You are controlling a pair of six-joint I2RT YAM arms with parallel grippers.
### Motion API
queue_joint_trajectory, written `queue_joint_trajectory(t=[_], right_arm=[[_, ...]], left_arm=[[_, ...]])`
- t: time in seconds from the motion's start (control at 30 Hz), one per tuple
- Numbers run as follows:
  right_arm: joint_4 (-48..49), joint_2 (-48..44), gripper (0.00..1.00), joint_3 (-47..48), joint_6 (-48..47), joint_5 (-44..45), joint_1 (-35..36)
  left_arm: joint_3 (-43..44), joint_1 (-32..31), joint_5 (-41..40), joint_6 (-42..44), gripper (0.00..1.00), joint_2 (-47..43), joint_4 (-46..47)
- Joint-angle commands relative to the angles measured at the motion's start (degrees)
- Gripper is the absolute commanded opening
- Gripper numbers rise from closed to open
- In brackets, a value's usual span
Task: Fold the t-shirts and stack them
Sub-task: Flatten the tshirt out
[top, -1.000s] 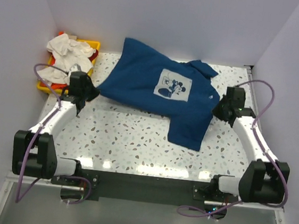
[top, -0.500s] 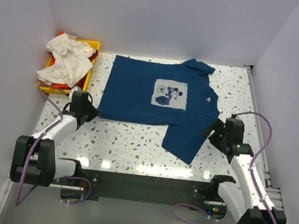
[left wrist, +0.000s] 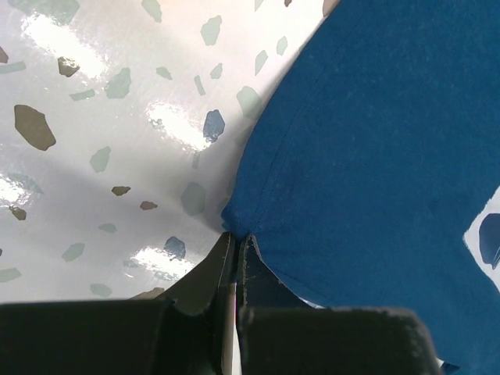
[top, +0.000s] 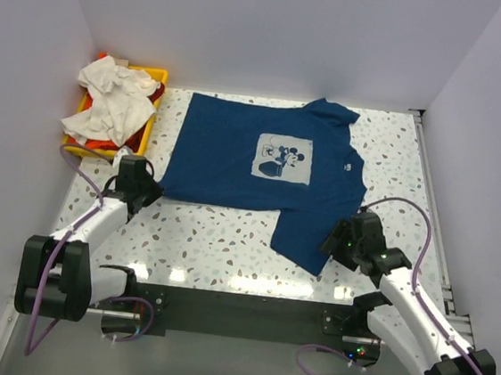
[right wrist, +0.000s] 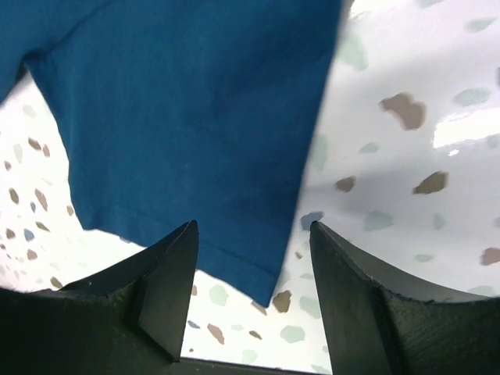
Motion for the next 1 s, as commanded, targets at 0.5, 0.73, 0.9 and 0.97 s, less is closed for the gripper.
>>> queue_joint_trajectory(t=[0.5, 0.73, 0.9, 0.97], right_arm=[[-6.8, 9.4, 0.51, 3.2, 9.9, 14.0, 19.3], [-8.2, 14.4, 0.46, 4.8, 12.8, 17.6, 26.5], [-7.0, 16.9, 0.46, 5.3, 14.6, 19.0, 28.2], [-6.3, 17.1, 0.42, 5.2, 15.0, 19.1, 28.3]], left_arm=[[-4.8, 0.2, -4.5, -1.2, 0.41, -4.9, 3.0], [-6.7, 0.2, -4.7, -2.2, 0.41, -5.4, 4.1], [-7.5, 0.2, -4.3, -2.2, 0.41, -5.6, 4.6], [-7.7, 0.2, -4.4, -2.0, 0.41, -5.7, 4.8]])
